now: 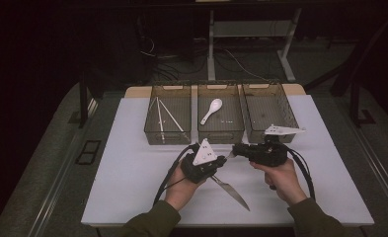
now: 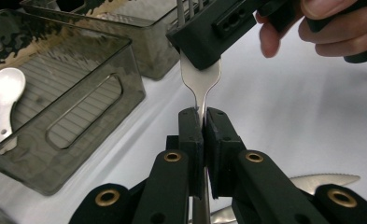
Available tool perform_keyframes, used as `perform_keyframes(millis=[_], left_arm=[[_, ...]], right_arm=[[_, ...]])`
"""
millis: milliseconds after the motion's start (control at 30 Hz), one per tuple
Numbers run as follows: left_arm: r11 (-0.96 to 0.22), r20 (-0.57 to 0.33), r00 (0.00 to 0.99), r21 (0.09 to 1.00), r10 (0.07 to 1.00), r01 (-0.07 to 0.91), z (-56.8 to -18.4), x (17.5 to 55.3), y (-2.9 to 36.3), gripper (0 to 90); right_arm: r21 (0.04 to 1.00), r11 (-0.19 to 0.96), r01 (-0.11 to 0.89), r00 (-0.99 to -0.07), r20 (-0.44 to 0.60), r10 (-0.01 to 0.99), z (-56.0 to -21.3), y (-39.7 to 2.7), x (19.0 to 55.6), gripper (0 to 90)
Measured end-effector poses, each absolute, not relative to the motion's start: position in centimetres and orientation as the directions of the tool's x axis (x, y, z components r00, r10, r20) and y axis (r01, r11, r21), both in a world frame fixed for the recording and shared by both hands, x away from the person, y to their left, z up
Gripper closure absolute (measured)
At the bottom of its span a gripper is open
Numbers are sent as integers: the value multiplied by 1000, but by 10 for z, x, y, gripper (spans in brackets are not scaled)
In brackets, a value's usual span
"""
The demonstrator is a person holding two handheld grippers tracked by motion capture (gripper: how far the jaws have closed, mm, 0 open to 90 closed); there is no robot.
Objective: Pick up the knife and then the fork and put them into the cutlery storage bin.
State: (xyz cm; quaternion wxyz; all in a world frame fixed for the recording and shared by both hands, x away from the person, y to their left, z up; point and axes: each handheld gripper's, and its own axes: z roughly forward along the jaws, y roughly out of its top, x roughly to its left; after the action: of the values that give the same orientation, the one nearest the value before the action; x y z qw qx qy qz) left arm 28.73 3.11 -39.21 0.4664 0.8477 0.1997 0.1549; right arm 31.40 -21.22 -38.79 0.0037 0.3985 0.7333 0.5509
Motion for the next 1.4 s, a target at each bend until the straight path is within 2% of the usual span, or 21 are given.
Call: perform_keyframes(millis=[167,300,433,600,833,1400], left_arm=[[-468,62,871,861,487,200,-391,288,34,840],[-440,44,871,875,488,202,-393,289,36,813],[-413,23,867,885,497,214,-392,290,44,649],[-418,10,874,881,486,223,-395,289,65,516],[-419,-18,870,871,492,255,-401,285,97,412],[-425,-81,867,847,492,321,-418,273,148,261]], right_arm=[[830,66,553,-687,410,600,-385,-208,315,866],[836,53,546,-694,416,588,-384,-206,317,874],[842,30,538,-691,421,588,-377,-211,322,874],[859,18,512,-681,393,618,-360,-231,333,874],[871,6,491,-651,362,667,-336,-262,351,874],[882,-37,470,-494,298,817,-295,-350,405,874]])
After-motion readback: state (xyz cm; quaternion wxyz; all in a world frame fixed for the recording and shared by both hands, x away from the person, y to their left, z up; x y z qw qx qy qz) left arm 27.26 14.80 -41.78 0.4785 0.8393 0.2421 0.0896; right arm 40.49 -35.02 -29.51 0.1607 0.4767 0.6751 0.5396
